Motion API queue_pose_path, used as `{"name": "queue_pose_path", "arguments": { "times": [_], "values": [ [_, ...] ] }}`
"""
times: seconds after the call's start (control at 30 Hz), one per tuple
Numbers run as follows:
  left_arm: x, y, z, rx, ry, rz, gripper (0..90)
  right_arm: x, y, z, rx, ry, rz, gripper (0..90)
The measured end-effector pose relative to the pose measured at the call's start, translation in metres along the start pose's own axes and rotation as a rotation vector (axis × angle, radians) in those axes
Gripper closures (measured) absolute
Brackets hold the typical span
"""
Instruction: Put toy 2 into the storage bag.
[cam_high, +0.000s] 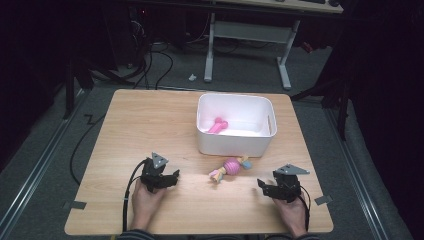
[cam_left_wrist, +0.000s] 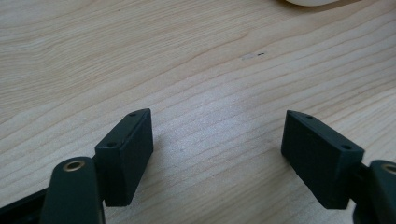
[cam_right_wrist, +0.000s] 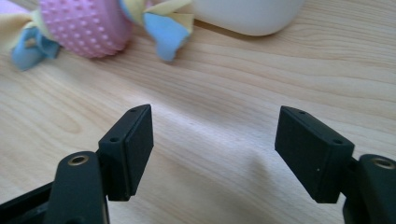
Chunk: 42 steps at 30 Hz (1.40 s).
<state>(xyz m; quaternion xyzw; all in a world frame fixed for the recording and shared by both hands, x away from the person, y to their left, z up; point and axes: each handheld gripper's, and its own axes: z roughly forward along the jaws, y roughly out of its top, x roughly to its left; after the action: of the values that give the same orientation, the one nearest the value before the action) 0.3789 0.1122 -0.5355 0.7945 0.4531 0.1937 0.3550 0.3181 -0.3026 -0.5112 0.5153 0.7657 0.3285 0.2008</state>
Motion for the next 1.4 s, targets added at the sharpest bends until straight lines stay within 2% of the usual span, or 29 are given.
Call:
{"name": "queue_pose_path", "arguments": {
  "times": [0.2, 0.53, 0.93, 1.0, 1.4],
  "values": [
    [0.0, 0.0, 0.0, 0.0, 0.0, 0.0, 25.5, 0.009, 0.002, 0.001, -0.01, 0.036, -0.026, 29.7],
    [0.0, 0.0, 0.0, 0.0, 0.0, 0.0, 25.4, 0.021, 0.017, 0.002, -0.031, 0.114, -0.034, 32.0],
    [0.0, 0.0, 0.0, 0.0, 0.002, 0.001, 25.3, 0.04, 0.043, 0.009, -0.029, 0.155, -0.099, 32.2],
    [0.0, 0.0, 0.0, 0.0, 0.001, 0.001, 25.3, 0.045, 0.048, 0.01, -0.029, 0.159, -0.122, 32.2],
    [0.0, 0.0, 0.0, -0.001, 0.003, 0.001, 25.3, 0.059, 0.065, 0.026, -0.024, 0.172, -0.161, 32.0]
  ]
}}
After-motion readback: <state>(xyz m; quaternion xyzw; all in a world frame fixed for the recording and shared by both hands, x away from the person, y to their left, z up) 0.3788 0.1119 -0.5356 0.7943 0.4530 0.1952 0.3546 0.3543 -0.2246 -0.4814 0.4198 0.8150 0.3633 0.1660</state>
